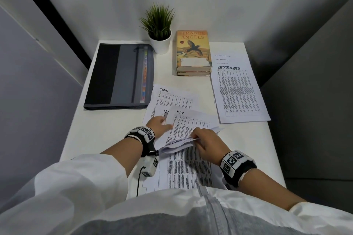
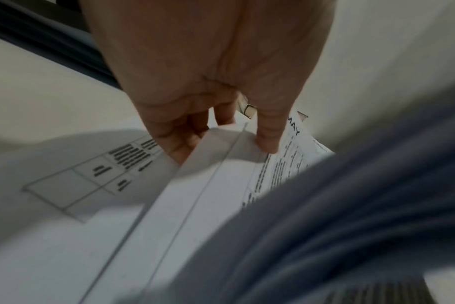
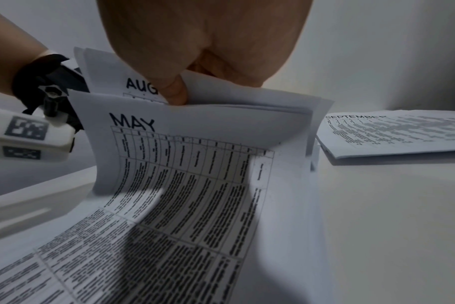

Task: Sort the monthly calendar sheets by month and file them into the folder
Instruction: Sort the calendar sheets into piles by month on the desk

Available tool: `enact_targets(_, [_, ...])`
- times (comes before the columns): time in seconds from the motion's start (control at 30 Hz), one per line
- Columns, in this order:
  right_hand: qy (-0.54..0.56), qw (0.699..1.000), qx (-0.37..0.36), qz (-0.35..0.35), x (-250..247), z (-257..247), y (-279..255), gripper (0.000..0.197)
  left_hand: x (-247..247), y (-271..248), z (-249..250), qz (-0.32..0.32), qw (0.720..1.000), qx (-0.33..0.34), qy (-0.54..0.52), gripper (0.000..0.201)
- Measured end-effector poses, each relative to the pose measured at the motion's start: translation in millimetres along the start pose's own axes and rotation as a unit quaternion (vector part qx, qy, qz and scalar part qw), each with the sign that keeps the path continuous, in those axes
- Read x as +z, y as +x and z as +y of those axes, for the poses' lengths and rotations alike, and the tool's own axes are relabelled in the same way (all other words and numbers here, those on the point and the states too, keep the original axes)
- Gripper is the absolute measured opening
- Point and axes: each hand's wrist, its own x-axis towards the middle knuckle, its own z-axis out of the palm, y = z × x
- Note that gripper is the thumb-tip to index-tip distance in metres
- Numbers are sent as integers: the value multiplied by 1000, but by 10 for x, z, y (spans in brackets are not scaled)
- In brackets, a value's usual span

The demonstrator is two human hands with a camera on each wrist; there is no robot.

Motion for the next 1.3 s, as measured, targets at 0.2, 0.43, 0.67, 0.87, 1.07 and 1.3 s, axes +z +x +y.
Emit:
enact_targets(0.2, [42, 999, 1, 17, -60, 33, 73, 7, -27, -121, -108, -6, 1000, 11, -29, 17])
enact_targets(0.43, [31, 999, 12, 18, 26, 99, 197, 12, -129, -181, -177, -62, 997, 2, -37, 16])
enact_targets(0.67, [9, 999, 31, 37, 124, 163, 219, 13, -92, -149, -184, -73, 996, 6, -42, 13])
enact_targets(0.87, [-6, 997, -3, 71, 159, 142, 158, 10, -109, -204, -83, -28, 993, 8, -113, 46])
enact_targets(1.07, [-54, 993, -12, 100, 192, 104, 90, 12, -104, -181, -68, 7, 991, 10, -133, 43])
enact_targets(1.3, [-34, 998, -7, 57, 99, 99, 172, 10, -91, -187, -74, -93, 981, 7, -168, 41])
